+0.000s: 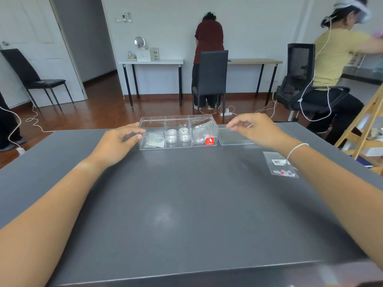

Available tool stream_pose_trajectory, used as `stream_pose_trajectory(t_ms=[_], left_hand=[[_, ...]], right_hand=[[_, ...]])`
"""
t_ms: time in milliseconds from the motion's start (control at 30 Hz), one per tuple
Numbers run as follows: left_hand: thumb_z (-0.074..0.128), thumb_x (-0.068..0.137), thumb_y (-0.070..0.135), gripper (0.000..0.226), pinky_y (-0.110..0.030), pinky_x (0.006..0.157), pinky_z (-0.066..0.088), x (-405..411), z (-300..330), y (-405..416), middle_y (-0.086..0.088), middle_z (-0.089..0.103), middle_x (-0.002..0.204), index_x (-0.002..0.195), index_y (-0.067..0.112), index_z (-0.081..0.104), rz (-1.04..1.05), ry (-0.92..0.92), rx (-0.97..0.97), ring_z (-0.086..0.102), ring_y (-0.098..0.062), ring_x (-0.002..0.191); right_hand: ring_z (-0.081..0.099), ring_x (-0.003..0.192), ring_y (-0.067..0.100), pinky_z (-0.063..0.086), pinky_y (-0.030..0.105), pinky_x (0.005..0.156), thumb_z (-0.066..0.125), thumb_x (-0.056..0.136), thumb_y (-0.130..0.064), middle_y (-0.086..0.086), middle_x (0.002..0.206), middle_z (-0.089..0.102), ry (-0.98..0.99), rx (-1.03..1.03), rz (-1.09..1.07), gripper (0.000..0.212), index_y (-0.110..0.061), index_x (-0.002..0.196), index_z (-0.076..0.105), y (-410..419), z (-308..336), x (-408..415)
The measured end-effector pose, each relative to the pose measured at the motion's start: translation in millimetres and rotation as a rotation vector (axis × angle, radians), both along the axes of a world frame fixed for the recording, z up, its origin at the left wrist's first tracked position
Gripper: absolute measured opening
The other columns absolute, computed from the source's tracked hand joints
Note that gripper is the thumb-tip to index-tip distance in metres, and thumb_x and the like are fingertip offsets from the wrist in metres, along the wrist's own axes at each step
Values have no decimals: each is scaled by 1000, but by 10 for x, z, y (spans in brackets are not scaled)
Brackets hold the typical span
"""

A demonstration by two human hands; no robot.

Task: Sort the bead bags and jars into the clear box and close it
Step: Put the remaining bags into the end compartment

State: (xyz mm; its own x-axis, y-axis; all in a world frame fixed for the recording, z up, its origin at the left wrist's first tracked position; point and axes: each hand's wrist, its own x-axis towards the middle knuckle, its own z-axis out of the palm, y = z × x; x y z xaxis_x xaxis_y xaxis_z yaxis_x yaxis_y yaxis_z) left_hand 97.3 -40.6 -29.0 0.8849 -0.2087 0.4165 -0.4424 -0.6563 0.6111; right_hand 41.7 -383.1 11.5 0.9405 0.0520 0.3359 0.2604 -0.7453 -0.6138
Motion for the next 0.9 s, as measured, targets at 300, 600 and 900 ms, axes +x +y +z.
stream_pose_trajectory(t_ms=[300,600,900], left_hand=[[55,89,24,19,-23,101,27,-6,-21,-28,8,49,137,103,33,65,2,21,-4,50,-8,113],[53,90,23,21,-24,92,32,-47,-8,-66,9,48,138,107,30,64,19,40,-23,53,-13,102],[53,90,24,21,-25,94,33,-31,-11,-57,8,47,139,107,29,64,15,49,-28,53,-14,103]], right_hand=[[52,88,10,39,8,75,65,81,-19,-9,98,62,213,-98,-84,22,-25,101,66,-592,-172,-479],[50,67,10,38,10,53,63,83,-18,-4,98,49,328,-100,-76,30,-27,111,59,-623,-307,-442],[52,97,13,39,13,61,61,83,-7,-3,105,59,282,18,-87,29,-28,104,62,-488,-301,-371]])
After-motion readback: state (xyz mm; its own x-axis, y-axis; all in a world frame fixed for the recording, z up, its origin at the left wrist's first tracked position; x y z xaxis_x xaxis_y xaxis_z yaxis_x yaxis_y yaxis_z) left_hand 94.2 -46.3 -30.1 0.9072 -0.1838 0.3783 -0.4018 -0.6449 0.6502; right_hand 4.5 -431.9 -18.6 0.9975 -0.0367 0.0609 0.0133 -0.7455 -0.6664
